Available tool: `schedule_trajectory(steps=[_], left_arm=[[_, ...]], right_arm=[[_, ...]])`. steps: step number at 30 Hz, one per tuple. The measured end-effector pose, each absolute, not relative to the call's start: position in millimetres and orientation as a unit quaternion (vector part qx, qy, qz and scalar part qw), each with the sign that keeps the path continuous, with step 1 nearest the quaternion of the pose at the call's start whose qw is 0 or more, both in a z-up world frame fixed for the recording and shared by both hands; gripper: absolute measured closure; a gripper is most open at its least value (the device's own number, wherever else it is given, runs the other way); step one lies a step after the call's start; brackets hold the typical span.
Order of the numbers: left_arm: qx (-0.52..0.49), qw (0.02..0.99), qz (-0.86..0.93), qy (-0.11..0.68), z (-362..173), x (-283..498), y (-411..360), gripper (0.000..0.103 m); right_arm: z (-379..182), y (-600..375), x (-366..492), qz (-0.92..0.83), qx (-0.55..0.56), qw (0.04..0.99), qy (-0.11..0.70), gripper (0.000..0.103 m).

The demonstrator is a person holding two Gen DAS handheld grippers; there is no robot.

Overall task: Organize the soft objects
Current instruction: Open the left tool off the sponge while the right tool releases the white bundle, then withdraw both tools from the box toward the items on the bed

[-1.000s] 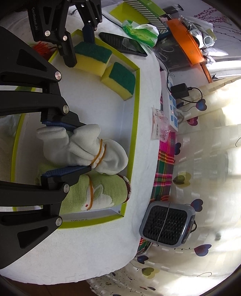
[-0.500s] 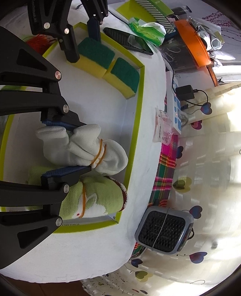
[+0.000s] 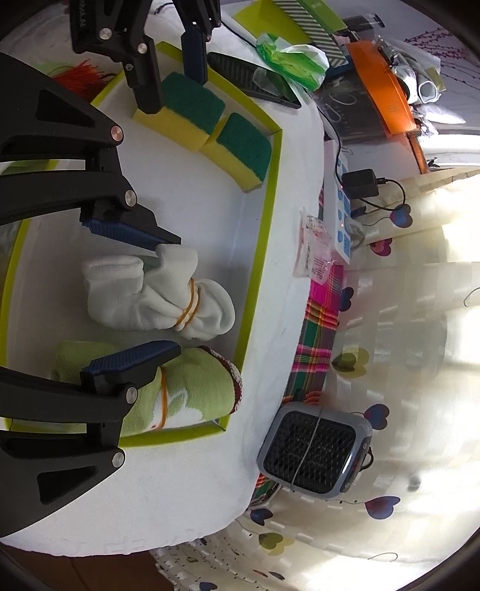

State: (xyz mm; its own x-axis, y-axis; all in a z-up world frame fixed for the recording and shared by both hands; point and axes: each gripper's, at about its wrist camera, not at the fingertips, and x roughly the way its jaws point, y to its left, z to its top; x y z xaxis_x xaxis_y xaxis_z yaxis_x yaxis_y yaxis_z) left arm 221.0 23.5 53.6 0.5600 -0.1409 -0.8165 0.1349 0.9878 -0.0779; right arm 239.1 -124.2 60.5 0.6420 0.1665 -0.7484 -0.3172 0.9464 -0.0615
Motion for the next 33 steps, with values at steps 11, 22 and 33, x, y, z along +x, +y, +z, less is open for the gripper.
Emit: schedule_trajectory(steps=[11,22,33], left_arm=[[-0.008,0.886,-0.081,0.456,56.8,215.0,24.9,0.045],[-0.009,0.890,-0.078,0.450,58.9,208.9,25.1,0.045],[-0.006,0.898,-0.069,0.435,65.6,189.1,25.7,0.045]], right_arm=[[55.9,-122.1,232.7,0.094,-0.140,0.903,0.395,0.051],[57.9,-122.8,227.8,0.101,-0.131,0.904,0.395,0.051],[69.1,-128.5,208.4,0.115,-0.089,0.912,0.384,0.051]])
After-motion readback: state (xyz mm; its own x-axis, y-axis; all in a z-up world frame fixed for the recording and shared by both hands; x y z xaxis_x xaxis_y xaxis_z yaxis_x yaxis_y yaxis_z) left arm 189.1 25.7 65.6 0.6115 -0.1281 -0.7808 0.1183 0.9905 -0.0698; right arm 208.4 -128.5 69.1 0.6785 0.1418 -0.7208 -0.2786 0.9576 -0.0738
